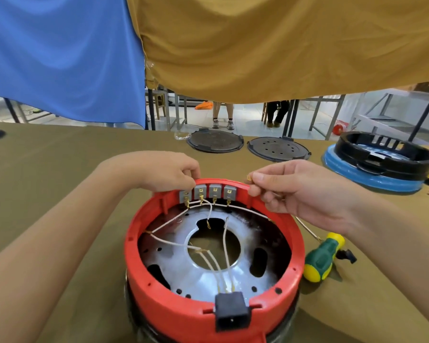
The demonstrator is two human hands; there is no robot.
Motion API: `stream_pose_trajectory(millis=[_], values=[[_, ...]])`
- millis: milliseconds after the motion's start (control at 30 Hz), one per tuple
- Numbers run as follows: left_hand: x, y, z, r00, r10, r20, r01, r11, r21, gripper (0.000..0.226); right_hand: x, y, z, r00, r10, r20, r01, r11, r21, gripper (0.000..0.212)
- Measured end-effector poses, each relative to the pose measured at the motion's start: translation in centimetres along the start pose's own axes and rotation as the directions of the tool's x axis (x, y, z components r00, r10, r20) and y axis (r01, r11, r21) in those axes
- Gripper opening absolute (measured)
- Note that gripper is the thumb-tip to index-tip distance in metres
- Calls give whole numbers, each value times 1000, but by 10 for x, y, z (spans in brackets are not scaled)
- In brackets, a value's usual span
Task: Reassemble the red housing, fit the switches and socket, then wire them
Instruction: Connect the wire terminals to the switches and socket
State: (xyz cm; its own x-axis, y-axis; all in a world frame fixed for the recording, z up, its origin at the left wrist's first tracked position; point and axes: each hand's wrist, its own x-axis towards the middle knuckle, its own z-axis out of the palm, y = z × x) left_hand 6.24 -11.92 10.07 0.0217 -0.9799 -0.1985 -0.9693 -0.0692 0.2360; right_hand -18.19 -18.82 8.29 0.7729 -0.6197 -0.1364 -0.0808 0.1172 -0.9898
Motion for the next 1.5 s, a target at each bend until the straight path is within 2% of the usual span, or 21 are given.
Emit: stream_pose_trajectory(millis=[100, 200, 367, 467, 600, 767, 867, 1033, 1233, 1500], values=[[-1, -4, 0, 1000, -14, 12, 14, 998, -55, 9, -1, 0, 4, 1000, 12, 0, -11, 999, -44, 15], [5, -7, 6, 997, 48, -66, -52, 998, -47, 22, -3, -1, 7, 1000, 19, 13, -18, 996, -83, 19], [19, -13, 24, 977, 125, -170, -165, 954, -248, 24, -7, -4, 11, 998, 52, 44, -48, 994, -102, 17], [21, -19, 35, 980, 116, -162, -170, 910, -379, 21, -8, -4, 14, 998, 57, 41, -52, 992, -112, 19], [22, -18, 39, 987, 120, -106, -155, 886, -438, 19, -7, -4, 20, 997, 14, -81, -31, 977, -212, 11], [21, -14, 39, 988, 126, -84, -151, 880, -450, 17, 10, -3, 47, 982, -44, -185, -57, 861, -506, 15], [21, -13, 39, 986, 132, -101, -164, 879, -448, 16, 19, 1, 58, 956, -96, -276, -82, 817, -570, 9], [22, -10, 41, 982, 149, -114, -184, 884, -430, 13, 19, 6, 59, 925, -72, -373, -165, 809, -564, 5], [21, -9, 40, 981, 156, -111, -189, 887, -421, 14, 23, 13, 64, 908, -122, -401, -137, 817, -560, 9], [20, -9, 40, 982, 149, -116, -184, 894, -408, 14, 19, 10, 68, 932, 39, -361, -158, 938, -308, 11]])
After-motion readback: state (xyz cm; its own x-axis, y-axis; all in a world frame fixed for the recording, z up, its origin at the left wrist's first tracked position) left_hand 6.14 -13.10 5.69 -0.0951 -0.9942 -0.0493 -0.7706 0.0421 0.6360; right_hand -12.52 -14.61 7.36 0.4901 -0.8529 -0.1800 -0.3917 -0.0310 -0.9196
